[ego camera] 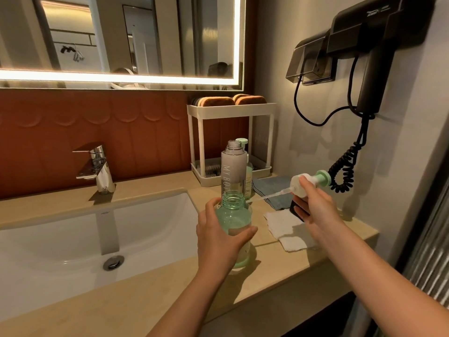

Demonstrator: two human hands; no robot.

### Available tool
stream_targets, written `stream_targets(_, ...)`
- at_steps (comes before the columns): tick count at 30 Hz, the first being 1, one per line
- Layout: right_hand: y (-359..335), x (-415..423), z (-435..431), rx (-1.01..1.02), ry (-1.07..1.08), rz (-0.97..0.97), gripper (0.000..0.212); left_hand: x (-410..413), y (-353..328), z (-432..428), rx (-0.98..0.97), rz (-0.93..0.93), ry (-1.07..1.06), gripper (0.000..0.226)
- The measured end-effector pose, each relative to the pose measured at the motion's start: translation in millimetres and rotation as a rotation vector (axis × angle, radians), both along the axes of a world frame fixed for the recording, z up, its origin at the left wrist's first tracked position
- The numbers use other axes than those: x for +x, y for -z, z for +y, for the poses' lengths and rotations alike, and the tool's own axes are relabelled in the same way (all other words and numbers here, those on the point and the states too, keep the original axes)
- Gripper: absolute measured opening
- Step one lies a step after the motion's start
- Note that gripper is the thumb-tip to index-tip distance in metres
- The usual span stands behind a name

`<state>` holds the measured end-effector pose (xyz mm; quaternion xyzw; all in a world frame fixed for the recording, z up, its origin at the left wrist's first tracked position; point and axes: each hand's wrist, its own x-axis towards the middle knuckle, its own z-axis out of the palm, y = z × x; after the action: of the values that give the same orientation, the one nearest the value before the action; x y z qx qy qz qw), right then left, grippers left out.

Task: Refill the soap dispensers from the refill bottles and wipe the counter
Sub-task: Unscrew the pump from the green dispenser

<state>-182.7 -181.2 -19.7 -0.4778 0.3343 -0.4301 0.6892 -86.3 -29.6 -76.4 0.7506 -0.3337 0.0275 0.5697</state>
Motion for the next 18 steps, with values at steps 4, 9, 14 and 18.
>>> stream_targets(4,-8.2,5.7,-8.5,-0.172,0.030,0.097,0.022,14.4,-3.2,-1.2,0.001,0.013,0.013,0.083)
stream_targets(9,-12.4,23.4,-23.4,-0.372,-0.096,0.331,0.036,38.4,-7.7,-4.6,0.024,0.013,-0.015,0.081)
stream_targets(14,2.9,50.1,-34.1,-0.525,-0.303,0.684,0.041,64.6,-16.0,-15.7,0.038,0.072,-0.030,0.081)
stream_targets(18,20.2,70.2,-41.3,-0.555,-0.342,0.850,0.040,85.3,-25.3,-24.5,0.053,0.152,0.000,0.080)
